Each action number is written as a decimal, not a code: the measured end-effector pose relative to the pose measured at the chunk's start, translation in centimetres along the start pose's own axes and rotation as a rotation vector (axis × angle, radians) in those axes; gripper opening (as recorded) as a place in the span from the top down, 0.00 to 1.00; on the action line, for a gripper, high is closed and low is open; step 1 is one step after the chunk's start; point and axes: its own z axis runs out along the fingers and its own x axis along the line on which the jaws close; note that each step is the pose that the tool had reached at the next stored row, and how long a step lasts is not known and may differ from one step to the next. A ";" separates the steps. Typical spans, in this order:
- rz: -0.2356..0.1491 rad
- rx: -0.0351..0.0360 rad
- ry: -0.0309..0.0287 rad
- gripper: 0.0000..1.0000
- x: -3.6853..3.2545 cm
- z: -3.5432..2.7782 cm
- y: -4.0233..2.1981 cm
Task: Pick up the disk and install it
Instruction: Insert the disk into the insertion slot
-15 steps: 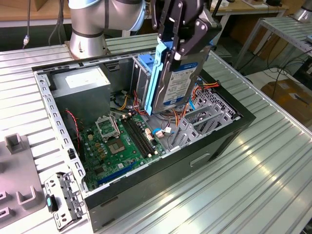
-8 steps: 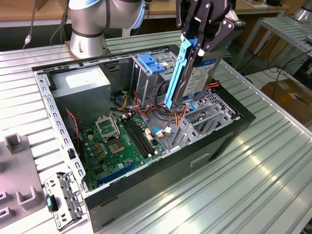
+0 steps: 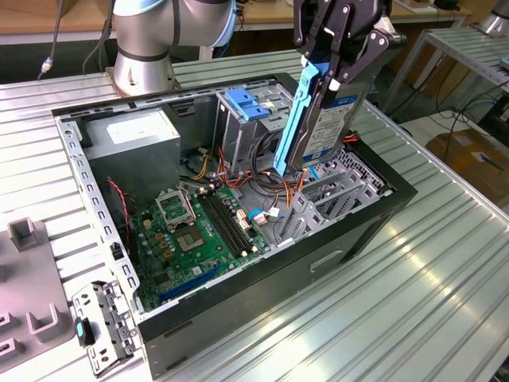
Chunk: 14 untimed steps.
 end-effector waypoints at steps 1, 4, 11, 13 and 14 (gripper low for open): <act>0.000 0.0000 0.0000 0.63 0.00 0.00 0.00; 0.000 0.0000 -0.0001 0.63 0.00 0.00 -0.01; 0.000 0.0000 0.0000 0.63 1.27 0.22 -0.05; 0.000 0.0000 0.0001 0.63 2.14 0.36 -0.15; 0.000 0.0000 0.0000 0.63 2.32 0.42 -0.24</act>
